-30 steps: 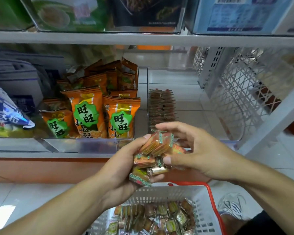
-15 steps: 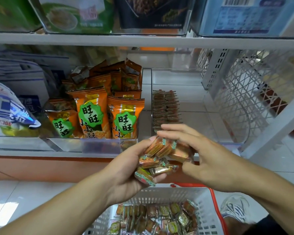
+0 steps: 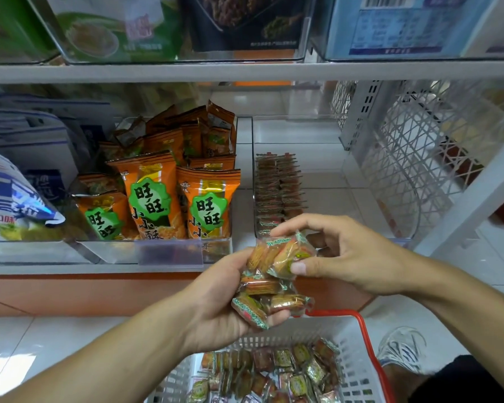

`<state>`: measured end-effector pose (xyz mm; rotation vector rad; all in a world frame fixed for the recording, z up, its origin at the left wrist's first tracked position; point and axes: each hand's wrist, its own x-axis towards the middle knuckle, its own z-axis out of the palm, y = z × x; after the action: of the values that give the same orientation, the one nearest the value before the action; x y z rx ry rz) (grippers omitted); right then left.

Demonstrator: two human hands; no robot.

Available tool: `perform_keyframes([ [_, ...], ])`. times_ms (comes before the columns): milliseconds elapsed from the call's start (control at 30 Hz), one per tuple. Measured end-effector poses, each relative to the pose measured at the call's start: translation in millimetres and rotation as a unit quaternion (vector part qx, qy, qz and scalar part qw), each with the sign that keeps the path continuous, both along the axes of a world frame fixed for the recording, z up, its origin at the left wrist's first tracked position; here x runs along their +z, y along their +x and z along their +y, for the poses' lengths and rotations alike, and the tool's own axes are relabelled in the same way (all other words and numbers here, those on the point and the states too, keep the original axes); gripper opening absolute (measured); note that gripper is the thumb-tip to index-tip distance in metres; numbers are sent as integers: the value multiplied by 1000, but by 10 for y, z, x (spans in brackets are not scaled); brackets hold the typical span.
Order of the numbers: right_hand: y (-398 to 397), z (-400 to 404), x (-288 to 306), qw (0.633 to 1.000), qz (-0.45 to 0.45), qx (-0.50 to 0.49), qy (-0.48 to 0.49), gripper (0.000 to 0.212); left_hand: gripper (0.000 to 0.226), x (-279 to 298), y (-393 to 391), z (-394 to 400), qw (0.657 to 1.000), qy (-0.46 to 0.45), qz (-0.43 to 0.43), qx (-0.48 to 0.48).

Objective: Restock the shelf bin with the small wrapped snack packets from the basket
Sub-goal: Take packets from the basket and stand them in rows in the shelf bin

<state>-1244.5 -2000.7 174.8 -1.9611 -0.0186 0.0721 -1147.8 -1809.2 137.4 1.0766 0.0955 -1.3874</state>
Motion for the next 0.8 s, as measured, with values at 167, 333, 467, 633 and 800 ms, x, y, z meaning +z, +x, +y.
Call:
perform_keyframes([
  [167, 52, 1, -33, 999, 2, -12, 43, 39, 44, 7, -97, -16, 998, -24, -54, 38],
  [333, 102, -3, -64, 987, 36, -63, 144, 34, 54, 9, -32, 7, 984, -34, -145, 103],
  [467, 133, 15, -98, 960, 126, -108, 226, 44, 49, 21, -37, 30, 956, -27, -286, 61],
  [633, 135, 65, -107, 964, 131, -122, 195, 43, 31, 23, -44, 101, 955, -49, -286, 58],
  [800, 116, 120, -59, 966, 82, -161, 185, 36, 30, 42, -39, 98, 967, -58, -236, 78],
])
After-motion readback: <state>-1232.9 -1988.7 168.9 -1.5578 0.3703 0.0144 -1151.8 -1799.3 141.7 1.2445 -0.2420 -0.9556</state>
